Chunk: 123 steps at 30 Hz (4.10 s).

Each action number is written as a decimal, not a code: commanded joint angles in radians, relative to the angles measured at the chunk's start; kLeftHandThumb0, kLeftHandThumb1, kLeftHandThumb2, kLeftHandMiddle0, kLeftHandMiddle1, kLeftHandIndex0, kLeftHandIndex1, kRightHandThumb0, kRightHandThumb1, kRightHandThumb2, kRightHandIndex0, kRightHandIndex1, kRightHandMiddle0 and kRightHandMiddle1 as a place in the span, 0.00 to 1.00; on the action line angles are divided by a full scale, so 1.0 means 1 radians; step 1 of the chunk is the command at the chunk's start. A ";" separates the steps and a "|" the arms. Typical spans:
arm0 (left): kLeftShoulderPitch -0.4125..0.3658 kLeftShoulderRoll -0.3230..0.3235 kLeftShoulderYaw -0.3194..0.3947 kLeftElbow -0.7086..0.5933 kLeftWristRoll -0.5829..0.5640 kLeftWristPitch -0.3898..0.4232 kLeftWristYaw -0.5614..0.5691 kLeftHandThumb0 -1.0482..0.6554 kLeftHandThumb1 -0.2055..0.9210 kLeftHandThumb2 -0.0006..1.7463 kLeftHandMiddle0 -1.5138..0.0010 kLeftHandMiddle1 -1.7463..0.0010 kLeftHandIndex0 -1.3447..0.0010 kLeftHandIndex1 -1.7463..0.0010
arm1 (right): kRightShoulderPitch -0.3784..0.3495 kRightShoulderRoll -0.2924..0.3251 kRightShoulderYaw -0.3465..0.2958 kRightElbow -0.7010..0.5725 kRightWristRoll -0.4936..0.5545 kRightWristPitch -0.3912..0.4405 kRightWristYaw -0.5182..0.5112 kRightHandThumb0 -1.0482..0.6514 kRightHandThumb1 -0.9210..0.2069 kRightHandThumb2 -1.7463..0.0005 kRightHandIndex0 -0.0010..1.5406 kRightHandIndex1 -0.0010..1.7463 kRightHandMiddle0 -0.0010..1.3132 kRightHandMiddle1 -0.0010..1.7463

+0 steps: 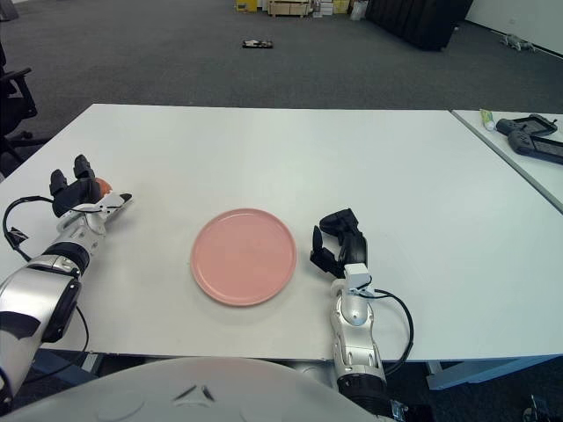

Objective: Put the apple into the plate.

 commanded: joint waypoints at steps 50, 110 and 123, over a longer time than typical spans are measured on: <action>0.040 0.045 -0.171 0.062 0.056 -0.011 -0.192 0.60 0.37 0.81 0.56 0.03 0.64 0.00 | 0.012 0.014 -0.016 -0.028 0.018 0.030 -0.028 0.38 0.31 0.43 0.38 0.77 0.31 1.00; 0.015 0.041 -0.120 0.040 -0.016 -0.122 -0.167 0.62 0.14 0.92 0.35 0.22 0.46 0.00 | 0.015 0.010 -0.020 -0.043 0.020 0.048 -0.038 0.38 0.32 0.41 0.39 0.76 0.32 1.00; -0.002 0.046 -0.131 -0.018 -0.011 -0.156 -0.126 0.62 0.14 0.93 0.36 0.18 0.48 0.00 | 0.017 0.013 -0.019 -0.048 0.031 0.051 -0.031 0.37 0.34 0.40 0.39 0.77 0.33 1.00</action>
